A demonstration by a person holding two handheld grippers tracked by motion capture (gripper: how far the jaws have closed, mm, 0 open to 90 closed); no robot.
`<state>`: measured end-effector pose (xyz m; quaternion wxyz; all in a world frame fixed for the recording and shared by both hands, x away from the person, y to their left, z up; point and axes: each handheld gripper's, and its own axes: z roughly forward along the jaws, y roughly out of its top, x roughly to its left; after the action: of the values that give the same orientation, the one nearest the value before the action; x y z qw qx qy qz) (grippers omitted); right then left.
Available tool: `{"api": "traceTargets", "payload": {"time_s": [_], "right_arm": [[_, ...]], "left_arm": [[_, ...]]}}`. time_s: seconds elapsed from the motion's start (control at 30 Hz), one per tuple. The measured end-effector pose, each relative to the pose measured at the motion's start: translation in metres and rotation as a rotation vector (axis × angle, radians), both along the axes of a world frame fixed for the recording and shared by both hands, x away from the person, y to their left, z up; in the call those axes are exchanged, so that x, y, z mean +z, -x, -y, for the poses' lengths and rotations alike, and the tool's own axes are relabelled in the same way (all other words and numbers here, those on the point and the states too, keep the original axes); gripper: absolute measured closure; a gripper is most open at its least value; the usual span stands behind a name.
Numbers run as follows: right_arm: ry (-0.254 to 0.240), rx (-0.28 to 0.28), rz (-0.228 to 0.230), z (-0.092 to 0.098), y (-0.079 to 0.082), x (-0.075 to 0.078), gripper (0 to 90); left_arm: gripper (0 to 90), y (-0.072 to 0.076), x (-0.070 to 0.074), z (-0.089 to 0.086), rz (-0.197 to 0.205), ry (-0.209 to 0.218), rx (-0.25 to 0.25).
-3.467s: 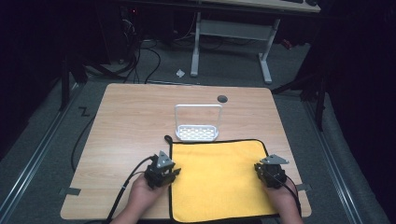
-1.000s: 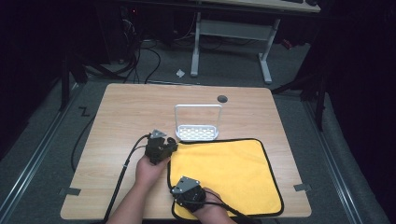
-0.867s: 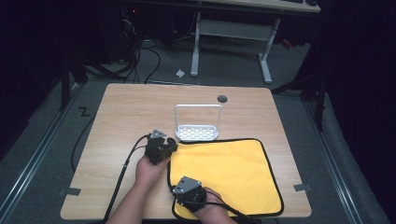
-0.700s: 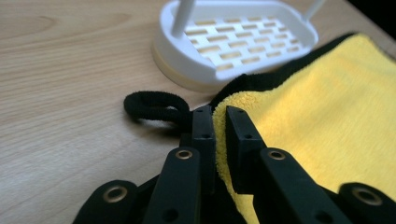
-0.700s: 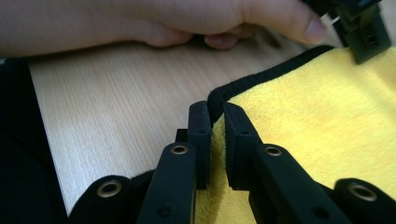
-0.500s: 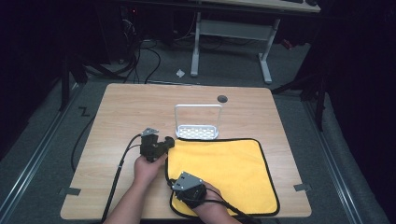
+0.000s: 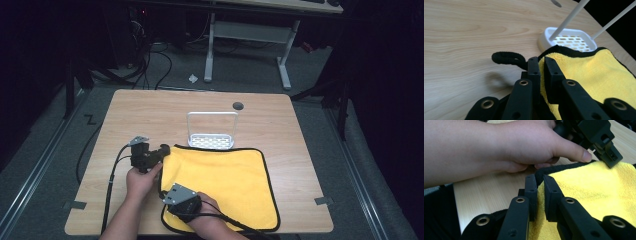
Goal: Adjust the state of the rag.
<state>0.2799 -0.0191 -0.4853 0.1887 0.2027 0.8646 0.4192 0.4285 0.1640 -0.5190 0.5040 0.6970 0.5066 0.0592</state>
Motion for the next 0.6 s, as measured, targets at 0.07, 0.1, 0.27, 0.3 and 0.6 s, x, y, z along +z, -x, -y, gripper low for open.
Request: {"api": "traceTargets", "payload": {"time_s": [0.07, 0.1, 0.27, 0.3, 0.6], "right_arm": [[-0.010, 0.028, -0.004, -0.017, 0.000, 0.001, 83.6], [-0.019, 0.037, -0.004, -0.023, 0.000, 0.002, 83.7], [-0.038, 0.089, 0.011, -0.051, 0.003, 0.009, 83.6], [-0.038, 0.089, 0.011, -0.051, 0.003, 0.009, 83.6], [-0.055, 0.048, 0.034, -0.023, 0.003, 0.021, 83.6]], "left_arm": [[84.1, 0.005, 0.005, -0.020, 0.004, -0.003, 0.028], [84.2, 0.005, 0.005, -0.020, 0.004, -0.003, 0.028], [84.2, 0.017, 0.018, -0.054, 0.022, -0.015, 0.088], [84.2, 0.019, 0.020, -0.058, 0.026, -0.011, 0.097], [83.9, 0.016, 0.026, -0.022, 0.050, -0.004, 0.103]]}}
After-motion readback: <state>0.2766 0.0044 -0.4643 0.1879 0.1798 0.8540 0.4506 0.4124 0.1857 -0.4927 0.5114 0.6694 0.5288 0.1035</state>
